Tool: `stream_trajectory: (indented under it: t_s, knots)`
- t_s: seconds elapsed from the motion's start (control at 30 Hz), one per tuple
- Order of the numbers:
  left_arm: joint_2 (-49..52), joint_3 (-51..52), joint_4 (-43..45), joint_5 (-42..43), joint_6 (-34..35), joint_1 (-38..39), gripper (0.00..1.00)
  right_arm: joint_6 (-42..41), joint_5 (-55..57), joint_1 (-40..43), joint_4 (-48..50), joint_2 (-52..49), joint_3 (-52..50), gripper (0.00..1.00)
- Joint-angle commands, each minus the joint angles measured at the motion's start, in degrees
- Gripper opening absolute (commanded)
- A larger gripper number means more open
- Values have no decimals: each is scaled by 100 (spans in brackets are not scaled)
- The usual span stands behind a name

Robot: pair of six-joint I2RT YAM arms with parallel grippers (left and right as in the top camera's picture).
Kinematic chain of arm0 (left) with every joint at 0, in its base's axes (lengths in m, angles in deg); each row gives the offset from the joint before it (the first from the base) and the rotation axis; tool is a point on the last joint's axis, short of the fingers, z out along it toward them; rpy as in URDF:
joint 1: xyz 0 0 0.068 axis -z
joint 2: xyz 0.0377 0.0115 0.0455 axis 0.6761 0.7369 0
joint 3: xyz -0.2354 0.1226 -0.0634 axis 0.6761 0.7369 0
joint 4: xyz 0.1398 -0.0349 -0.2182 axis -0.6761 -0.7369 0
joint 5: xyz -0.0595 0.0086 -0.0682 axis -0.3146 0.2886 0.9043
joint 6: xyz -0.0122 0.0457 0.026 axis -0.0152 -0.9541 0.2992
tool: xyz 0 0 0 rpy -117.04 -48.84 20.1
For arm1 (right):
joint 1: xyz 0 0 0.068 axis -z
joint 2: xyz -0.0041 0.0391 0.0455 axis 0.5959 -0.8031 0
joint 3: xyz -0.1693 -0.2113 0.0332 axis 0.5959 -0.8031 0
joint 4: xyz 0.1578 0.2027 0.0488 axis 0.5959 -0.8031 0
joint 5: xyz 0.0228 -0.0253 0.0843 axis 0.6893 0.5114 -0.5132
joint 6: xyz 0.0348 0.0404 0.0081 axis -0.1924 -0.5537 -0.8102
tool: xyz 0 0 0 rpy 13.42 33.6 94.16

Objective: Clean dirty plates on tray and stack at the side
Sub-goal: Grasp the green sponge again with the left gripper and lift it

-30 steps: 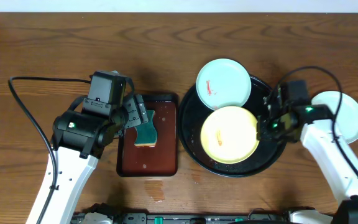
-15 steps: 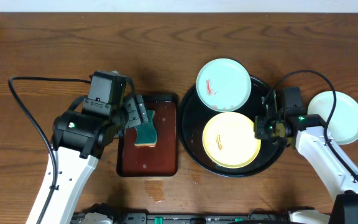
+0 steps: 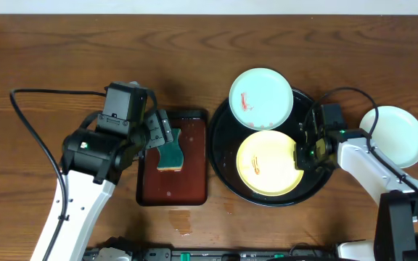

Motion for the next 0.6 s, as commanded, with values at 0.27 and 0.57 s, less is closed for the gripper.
stream_trajectory:
  t_s: [0.27, 0.57]
  knots:
    - [964, 1185, 446, 72, -15, 245, 71, 7, 142, -55, 151, -74, -7, 1]
    - [2511, 1821, 2065, 81, -37, 245, 53, 7, 142, -55, 125, -74, -7, 1]
